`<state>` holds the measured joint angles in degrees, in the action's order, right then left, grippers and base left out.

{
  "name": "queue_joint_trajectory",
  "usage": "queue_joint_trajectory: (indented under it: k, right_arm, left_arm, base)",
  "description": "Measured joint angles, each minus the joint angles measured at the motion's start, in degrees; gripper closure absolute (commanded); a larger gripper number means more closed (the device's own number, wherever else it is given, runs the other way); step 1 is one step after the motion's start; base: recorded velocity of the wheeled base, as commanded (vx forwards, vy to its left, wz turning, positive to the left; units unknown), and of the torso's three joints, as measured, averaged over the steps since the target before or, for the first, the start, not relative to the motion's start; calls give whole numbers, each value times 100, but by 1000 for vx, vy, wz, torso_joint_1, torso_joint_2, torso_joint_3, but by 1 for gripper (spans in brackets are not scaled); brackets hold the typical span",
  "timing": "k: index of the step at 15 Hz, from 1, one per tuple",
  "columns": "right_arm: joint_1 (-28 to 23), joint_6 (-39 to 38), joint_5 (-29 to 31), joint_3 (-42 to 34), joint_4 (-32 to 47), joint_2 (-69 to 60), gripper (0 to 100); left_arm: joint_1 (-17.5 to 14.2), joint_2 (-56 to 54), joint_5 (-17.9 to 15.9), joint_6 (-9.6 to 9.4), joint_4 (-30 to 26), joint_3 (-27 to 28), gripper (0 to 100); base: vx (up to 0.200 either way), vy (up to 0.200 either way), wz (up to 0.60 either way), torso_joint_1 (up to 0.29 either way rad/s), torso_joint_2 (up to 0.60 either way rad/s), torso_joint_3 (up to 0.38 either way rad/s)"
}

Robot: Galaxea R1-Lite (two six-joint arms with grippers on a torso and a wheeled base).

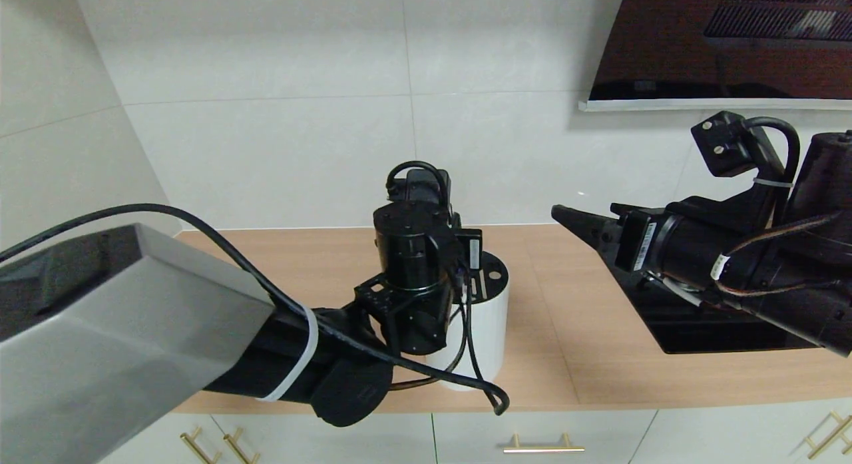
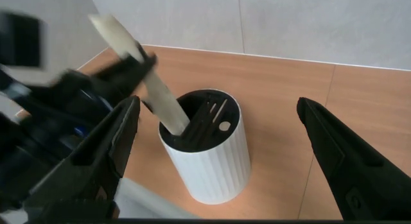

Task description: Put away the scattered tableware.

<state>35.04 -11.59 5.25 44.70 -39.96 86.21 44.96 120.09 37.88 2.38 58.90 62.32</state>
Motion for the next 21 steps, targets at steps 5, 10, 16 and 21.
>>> queue_joint_trajectory:
  k: [5,10,16,21]
  right_arm:
    - [0,0,0,0,0,28,0]
    - [0,0,2,-6,-2,56,0]
    - [0,-1,0,-6,0,85,0]
    - [0,0,0,-17,0,98,0]
  left_arm:
    - [22,350,0,13,88,-113,100]
    - [22,535,-5,16,68,-140,100]
    - [22,590,5,16,106,-133,0]
    - [21,594,6,16,122,-122,0]
  base:
    - [0,0,0,0,0,0]
    - [0,0,0,0,0,0]
    - [0,0,0,0,0,0]
    - [0,0,0,0,0,0]
